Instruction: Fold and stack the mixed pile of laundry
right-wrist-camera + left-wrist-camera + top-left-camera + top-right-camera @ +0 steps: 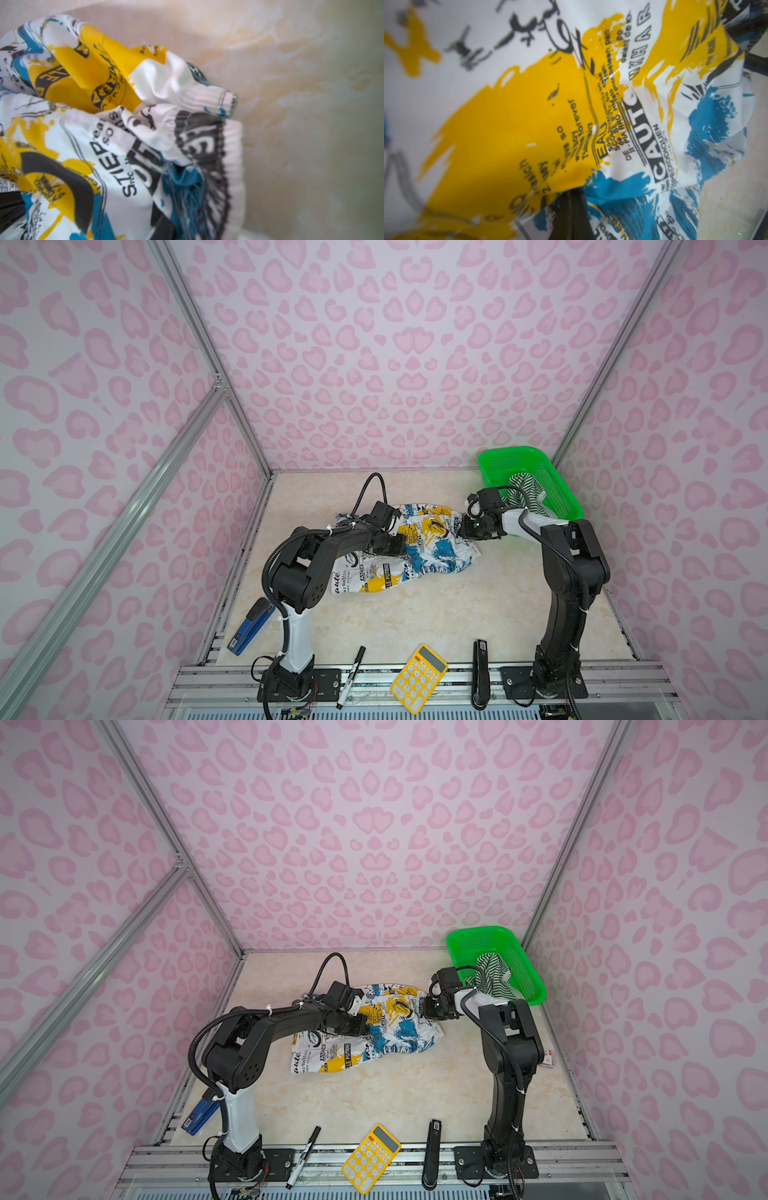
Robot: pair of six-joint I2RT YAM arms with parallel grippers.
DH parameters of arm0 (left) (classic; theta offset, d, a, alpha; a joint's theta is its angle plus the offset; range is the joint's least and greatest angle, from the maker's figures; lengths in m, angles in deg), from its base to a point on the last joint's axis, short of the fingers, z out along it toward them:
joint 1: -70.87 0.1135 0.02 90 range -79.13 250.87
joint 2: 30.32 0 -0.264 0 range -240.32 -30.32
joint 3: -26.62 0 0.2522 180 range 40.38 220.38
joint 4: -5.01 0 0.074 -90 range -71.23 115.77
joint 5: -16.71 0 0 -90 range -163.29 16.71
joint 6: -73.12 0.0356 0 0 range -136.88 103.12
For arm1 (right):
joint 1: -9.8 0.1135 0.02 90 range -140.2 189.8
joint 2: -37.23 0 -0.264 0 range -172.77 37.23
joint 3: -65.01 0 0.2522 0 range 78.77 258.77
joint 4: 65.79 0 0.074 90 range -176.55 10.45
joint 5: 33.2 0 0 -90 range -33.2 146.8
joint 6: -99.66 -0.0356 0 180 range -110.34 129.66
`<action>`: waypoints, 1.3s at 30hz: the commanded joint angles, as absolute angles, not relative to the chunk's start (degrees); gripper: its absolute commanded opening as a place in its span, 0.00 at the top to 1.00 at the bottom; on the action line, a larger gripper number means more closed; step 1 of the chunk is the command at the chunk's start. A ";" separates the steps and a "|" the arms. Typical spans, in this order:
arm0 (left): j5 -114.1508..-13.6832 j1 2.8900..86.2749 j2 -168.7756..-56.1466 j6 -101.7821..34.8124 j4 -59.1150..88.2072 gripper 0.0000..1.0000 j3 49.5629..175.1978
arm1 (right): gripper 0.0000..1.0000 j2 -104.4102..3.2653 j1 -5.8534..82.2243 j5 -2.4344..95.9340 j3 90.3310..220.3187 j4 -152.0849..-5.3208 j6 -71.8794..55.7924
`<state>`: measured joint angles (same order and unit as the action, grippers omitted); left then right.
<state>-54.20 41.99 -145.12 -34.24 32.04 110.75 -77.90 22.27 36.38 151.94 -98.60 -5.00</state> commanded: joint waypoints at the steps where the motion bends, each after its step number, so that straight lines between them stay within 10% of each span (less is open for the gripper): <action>1: -59.34 42.04 -145.97 -33.49 40.21 0.97 110.17 | 0.95 -79.84 23.42 43.57 152.60 -110.83 -5.54; 31: -52.37 33.62 -154.33 -43.37 21.38 0.97 120.78 | 1.00 -66.48 35.90 41.67 175.92 -126.56 -9.51; 39: -53.80 37.16 -140.46 -44.77 20.83 0.97 111.14 | 1.00 -66.99 37.25 44.82 176.38 -125.16 -11.77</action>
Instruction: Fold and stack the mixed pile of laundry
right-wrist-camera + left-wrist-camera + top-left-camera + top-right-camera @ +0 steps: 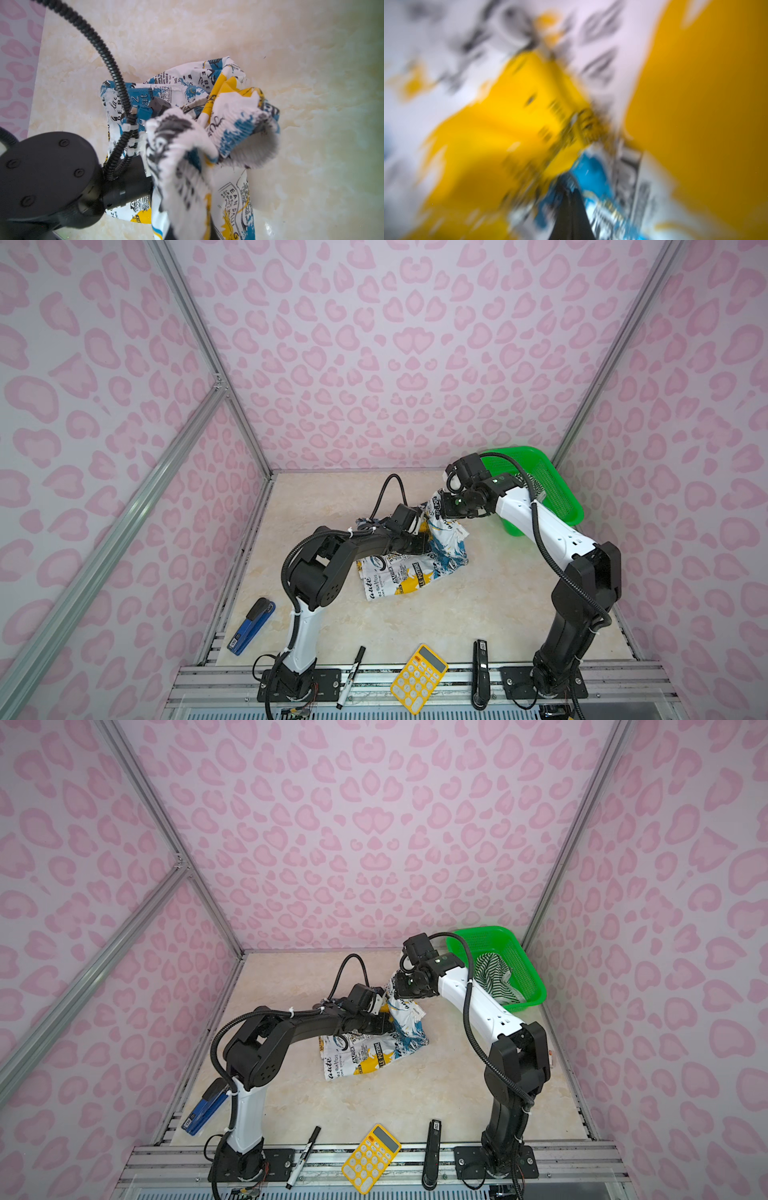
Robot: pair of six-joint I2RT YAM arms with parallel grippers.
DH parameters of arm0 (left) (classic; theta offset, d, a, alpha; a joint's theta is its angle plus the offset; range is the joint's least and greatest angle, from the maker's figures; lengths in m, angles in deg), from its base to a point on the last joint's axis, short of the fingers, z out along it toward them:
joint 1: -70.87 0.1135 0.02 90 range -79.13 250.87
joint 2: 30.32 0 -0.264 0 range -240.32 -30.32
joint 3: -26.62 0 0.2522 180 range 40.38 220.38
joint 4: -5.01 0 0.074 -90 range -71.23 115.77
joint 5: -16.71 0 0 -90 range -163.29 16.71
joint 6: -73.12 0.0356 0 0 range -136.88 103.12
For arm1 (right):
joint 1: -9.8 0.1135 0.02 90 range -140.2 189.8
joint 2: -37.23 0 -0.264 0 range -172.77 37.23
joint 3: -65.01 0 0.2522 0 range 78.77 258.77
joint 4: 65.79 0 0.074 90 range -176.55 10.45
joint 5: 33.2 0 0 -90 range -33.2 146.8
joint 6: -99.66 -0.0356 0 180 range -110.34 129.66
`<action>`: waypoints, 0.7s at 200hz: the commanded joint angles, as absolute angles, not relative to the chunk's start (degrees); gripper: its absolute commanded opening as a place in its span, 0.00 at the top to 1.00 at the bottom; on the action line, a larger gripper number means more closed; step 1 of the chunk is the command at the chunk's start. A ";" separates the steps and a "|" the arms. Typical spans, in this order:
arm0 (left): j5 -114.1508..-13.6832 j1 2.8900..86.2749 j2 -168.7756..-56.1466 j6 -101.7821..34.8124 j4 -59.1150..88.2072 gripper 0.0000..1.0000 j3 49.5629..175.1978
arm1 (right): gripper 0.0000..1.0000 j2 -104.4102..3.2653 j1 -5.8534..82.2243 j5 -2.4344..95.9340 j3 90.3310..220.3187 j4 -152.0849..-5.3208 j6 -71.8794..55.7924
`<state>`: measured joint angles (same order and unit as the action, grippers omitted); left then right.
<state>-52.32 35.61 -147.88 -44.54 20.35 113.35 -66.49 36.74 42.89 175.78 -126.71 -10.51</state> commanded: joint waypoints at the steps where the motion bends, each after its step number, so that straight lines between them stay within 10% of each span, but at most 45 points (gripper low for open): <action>1: -54.88 38.22 -138.33 -44.29 23.01 0.97 110.02 | 1.00 -67.21 37.36 45.51 176.79 -125.47 -11.77; 140: -59.77 43.27 -137.57 -41.52 27.07 0.97 97.24 | 1.00 -73.34 43.21 52.11 184.21 -127.45 -13.68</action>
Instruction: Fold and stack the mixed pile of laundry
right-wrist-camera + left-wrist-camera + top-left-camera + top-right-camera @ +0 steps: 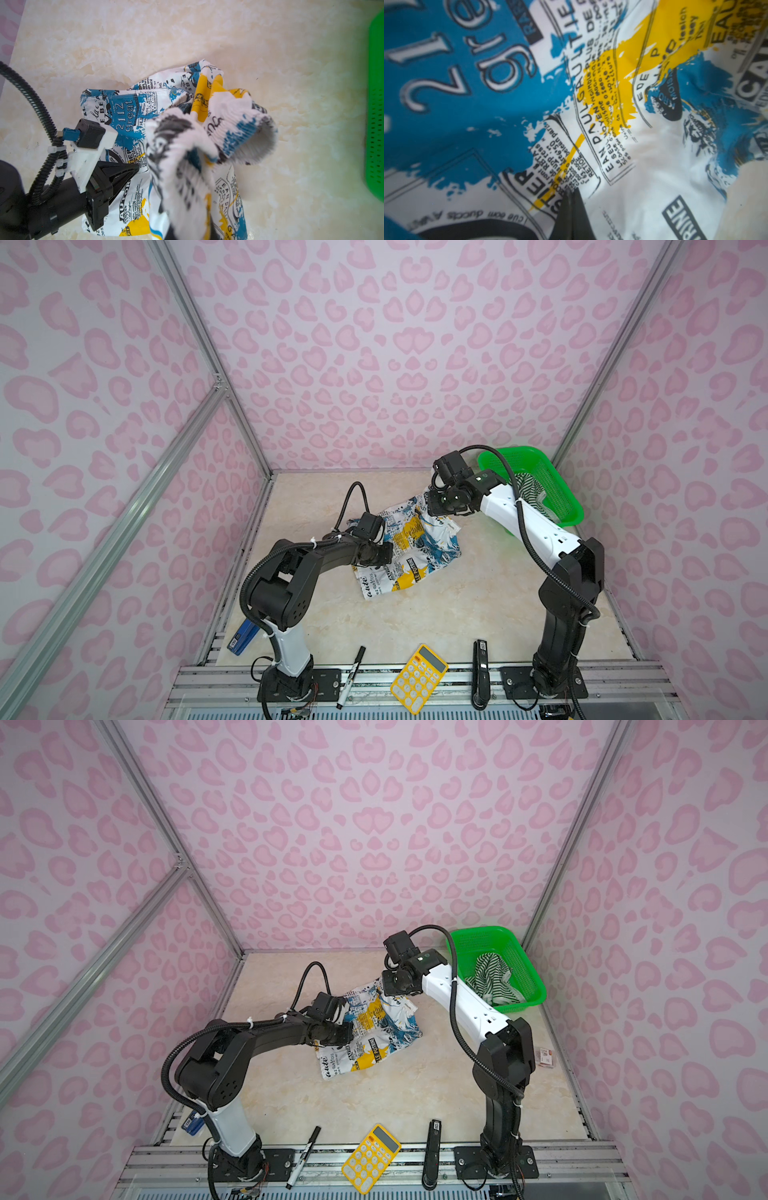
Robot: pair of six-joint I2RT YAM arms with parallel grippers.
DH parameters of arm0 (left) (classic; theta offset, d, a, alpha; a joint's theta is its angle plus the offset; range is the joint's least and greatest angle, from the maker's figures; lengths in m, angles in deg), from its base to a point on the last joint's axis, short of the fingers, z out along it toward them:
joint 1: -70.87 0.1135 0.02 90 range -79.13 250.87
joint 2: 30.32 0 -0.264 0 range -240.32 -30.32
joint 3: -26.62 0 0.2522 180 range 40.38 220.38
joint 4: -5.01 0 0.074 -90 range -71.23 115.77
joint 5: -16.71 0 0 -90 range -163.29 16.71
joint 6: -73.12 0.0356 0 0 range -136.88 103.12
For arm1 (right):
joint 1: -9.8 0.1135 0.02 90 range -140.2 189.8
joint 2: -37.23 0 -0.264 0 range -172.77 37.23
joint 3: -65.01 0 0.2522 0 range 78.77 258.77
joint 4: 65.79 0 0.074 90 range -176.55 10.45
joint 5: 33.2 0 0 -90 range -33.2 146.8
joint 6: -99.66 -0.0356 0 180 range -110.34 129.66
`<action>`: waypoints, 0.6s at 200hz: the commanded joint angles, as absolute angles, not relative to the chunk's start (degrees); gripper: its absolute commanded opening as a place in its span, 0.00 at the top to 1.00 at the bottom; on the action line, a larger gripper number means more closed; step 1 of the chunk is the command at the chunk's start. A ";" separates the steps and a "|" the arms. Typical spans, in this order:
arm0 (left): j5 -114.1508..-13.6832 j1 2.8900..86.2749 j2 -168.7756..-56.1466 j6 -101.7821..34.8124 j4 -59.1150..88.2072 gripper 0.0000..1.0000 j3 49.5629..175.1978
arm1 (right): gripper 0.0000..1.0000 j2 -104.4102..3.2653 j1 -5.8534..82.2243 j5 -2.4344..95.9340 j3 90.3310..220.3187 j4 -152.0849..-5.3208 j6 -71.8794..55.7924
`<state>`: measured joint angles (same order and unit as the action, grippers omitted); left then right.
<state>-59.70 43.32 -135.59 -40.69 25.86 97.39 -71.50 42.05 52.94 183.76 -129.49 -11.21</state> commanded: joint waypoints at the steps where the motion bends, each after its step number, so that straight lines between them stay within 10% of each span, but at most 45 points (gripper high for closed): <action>1: -59.76 43.27 -137.60 -41.55 26.96 0.97 97.25 | 1.00 -73.38 43.29 51.99 184.18 -127.32 -13.79; 120: -54.39 43.07 -136.15 -48.08 19.52 0.97 98.20 | 1.00 -79.92 47.96 57.76 185.91 -126.72 -15.65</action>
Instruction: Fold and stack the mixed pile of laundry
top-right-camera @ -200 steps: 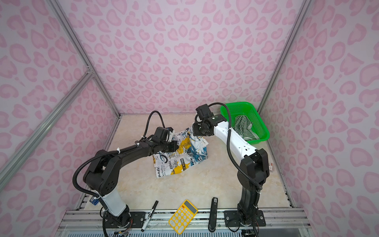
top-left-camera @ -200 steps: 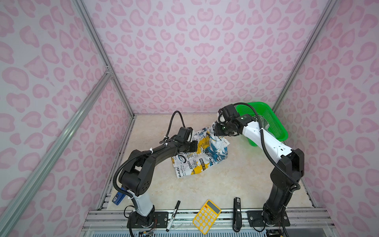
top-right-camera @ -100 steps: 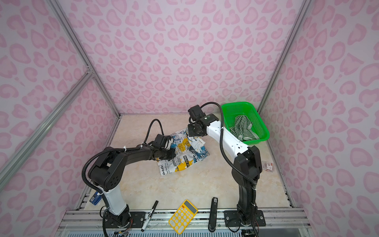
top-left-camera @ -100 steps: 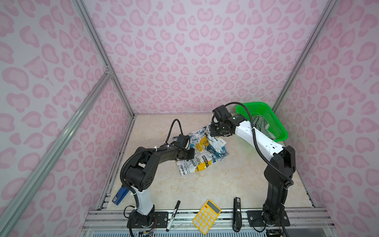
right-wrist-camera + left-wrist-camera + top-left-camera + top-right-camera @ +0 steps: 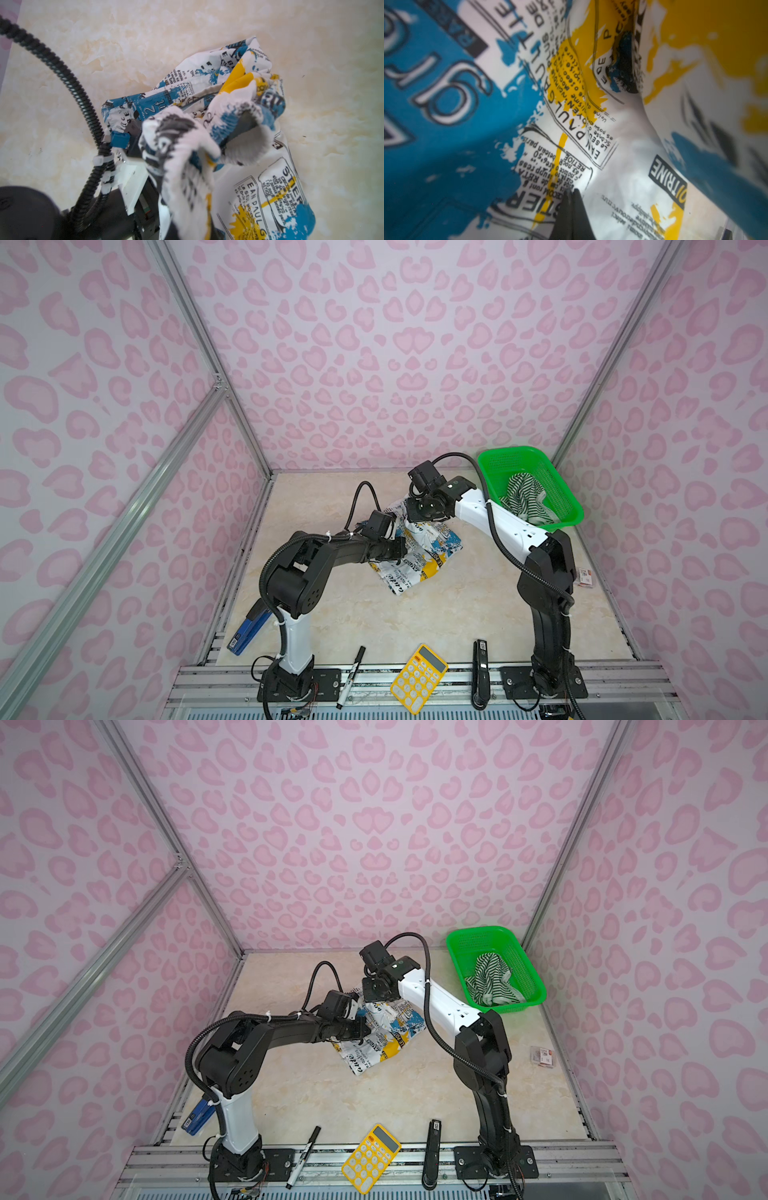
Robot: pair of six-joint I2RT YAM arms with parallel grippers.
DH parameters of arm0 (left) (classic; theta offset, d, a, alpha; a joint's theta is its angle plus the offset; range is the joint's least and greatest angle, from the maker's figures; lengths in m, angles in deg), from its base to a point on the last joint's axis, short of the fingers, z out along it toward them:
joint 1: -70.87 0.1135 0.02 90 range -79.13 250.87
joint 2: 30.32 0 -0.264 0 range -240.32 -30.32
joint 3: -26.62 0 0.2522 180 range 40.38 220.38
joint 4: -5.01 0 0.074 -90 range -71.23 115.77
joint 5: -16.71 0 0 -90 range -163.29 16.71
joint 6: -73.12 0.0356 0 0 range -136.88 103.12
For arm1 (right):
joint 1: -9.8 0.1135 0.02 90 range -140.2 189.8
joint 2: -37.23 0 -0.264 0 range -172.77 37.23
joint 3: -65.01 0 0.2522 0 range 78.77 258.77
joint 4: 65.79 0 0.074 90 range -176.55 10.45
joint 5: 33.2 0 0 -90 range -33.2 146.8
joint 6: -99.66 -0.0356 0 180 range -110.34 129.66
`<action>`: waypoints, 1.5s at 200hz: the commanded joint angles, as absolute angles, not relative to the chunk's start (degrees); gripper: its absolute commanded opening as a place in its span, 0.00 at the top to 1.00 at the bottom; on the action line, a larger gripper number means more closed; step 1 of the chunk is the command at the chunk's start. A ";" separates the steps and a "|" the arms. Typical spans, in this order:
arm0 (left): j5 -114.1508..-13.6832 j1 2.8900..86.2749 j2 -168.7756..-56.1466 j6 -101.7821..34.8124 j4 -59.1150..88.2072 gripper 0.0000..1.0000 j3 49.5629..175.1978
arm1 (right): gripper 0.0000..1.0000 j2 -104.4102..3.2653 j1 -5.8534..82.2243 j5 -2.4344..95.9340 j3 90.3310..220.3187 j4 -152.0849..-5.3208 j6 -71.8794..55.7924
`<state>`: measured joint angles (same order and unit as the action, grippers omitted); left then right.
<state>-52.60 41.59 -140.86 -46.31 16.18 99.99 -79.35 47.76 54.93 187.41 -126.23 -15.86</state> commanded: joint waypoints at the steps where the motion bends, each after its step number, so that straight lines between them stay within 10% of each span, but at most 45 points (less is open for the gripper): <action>1: -54.39 43.17 -135.88 -48.08 19.72 0.97 98.07 | 1.00 -79.93 47.95 57.83 185.71 -126.61 -15.66; 67: -56.00 50.26 -128.25 -44.00 26.82 0.97 93.83 | 0.99 -82.30 51.02 58.73 186.75 -127.21 -12.99; 140: -52.82 56.17 -136.62 -41.99 25.26 0.97 99.34 | 0.51 -81.35 53.16 36.00 186.29 -124.58 -7.95; 201: -51.06 56.75 -138.50 -39.23 28.31 0.97 103.68 | 0.62 -74.45 46.31 37.33 175.49 -117.56 -8.49; 265: -51.20 58.03 -133.96 -40.96 36.14 0.97 104.98 | 0.46 -81.27 48.28 36.40 176.98 -114.61 -7.11; 300: -50.15 59.31 -126.27 -43.63 36.33 0.67 99.58 | 0.35 -86.04 48.91 40.20 180.95 -114.25 -9.43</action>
